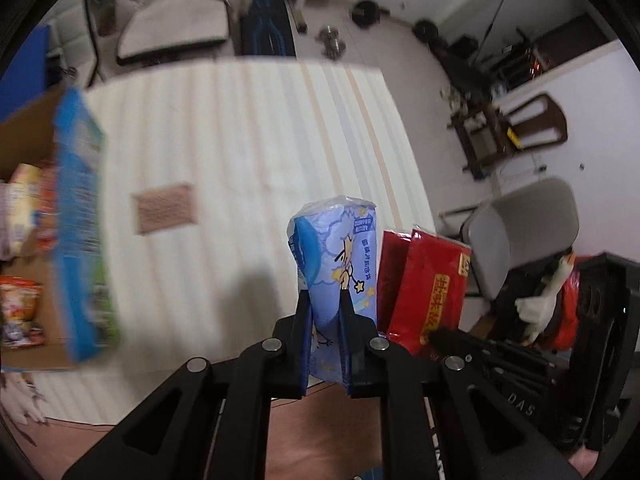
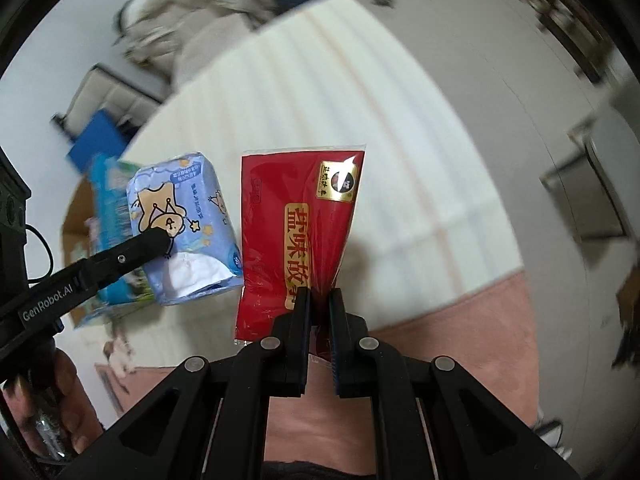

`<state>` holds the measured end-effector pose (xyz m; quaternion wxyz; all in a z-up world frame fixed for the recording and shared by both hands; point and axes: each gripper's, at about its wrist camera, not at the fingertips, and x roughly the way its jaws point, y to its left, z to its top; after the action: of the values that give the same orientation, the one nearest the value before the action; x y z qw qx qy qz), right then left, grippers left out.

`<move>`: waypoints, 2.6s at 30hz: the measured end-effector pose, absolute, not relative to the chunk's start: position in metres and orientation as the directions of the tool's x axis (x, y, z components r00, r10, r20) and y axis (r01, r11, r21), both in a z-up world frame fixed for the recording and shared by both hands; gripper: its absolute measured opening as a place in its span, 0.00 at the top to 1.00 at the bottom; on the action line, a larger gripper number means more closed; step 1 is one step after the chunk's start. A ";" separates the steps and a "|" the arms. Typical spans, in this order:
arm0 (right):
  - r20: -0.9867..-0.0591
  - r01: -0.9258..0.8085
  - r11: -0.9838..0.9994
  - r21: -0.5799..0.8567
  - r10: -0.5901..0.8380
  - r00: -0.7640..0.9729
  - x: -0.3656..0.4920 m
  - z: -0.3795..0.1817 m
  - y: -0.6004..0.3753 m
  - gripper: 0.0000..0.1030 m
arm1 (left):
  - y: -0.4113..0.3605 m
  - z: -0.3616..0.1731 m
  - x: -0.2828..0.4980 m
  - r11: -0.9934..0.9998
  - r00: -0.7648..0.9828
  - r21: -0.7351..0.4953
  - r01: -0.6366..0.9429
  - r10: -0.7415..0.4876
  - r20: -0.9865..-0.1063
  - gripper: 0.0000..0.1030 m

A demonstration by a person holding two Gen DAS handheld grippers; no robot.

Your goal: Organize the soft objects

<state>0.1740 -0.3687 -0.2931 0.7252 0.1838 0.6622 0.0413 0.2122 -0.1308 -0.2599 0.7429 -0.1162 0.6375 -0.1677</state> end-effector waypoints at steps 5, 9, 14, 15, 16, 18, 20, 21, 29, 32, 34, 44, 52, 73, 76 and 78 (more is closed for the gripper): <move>-0.919 0.038 0.927 0.373 0.363 0.152 0.196 -0.246 -0.299 0.91 | -0.039 -0.216 0.209 0.929 0.240 -0.368 0.034 -0.365 -0.900 0.91; -0.895 -0.094 0.908 0.408 0.418 0.157 0.209 -0.214 -0.218 0.91 | 0.023 -0.205 0.206 0.938 0.279 -0.344 -0.034 -0.322 -0.905 0.91; -0.885 -0.190 0.884 0.426 0.451 0.115 0.220 -0.211 -0.125 0.91 | 0.110 -0.214 0.207 0.941 0.278 -0.309 -0.135 -0.264 -0.924 0.91; -0.887 -0.202 0.883 0.423 0.449 0.105 0.223 -0.215 -0.109 0.91 | 0.125 -0.216 0.208 0.942 0.272 -0.301 -0.149 -0.253 -0.928 0.91; -0.892 -0.214 0.884 0.415 0.442 0.096 0.225 -0.220 -0.093 0.91 | 0.135 -0.221 0.209 0.940 0.266 -0.299 -0.165 -0.249 -0.931 0.91; -0.907 -0.229 0.892 0.391 0.416 0.072 0.230 -0.234 -0.064 0.91 | 0.153 -0.235 0.213 0.931 0.242 -0.309 -0.193 -0.260 -0.935 0.91; -0.922 -0.235 0.900 0.367 0.385 0.036 0.234 -0.254 -0.039 0.91 | 0.167 -0.256 0.219 0.924 0.206 -0.313 -0.219 -0.269 -0.941 0.91; -0.934 -0.241 0.909 0.340 0.356 0.024 0.237 -0.264 -0.028 0.91 | 0.168 -0.261 0.220 0.923 0.192 -0.315 -0.223 -0.275 -0.942 0.91; -0.987 -0.252 0.954 0.164 0.157 -0.046 0.248 -0.323 0.002 0.91 | 0.164 -0.332 0.247 0.921 0.003 -0.331 -0.206 -0.337 -0.941 0.91; -0.991 -0.257 0.958 0.129 0.118 -0.058 0.253 -0.335 0.005 0.91 | 0.155 -0.351 0.254 0.929 -0.056 -0.324 -0.181 -0.338 -0.939 0.91; -0.992 -0.254 0.960 0.120 0.106 -0.067 0.256 -0.339 0.008 0.90 | 0.150 -0.353 0.256 0.935 -0.080 -0.315 -0.163 -0.331 -0.940 0.89; -0.992 -0.242 0.964 0.115 0.098 -0.080 0.264 -0.326 0.013 0.44 | 0.144 -0.342 0.259 0.970 -0.113 -0.215 -0.116 -0.227 -0.967 0.70; -0.997 -0.243 0.967 0.072 0.074 -0.001 0.261 -0.295 0.008 0.33 | 0.162 -0.292 0.250 0.974 0.024 -0.189 -0.129 -0.187 -0.982 0.40; -0.987 -0.155 0.987 0.051 0.074 0.146 0.224 -0.257 -0.009 0.00 | 0.193 -0.216 0.183 0.978 0.300 -0.031 -0.207 0.034 -0.953 0.03; -0.983 -0.149 0.987 0.052 0.077 0.166 0.218 -0.246 -0.013 0.00 | 0.190 -0.206 0.176 0.978 0.324 -0.030 -0.206 0.039 -0.945 0.03; -0.980 -0.147 0.987 0.059 0.085 0.182 0.212 -0.235 -0.017 0.00 | 0.186 -0.195 0.167 0.978 0.349 -0.032 -0.205 0.043 -0.936 0.03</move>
<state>0.2121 -0.0167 -0.2351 0.7685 -0.0244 0.6349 0.0757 0.1675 0.1861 -0.1949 0.8182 -0.0716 0.5654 0.0755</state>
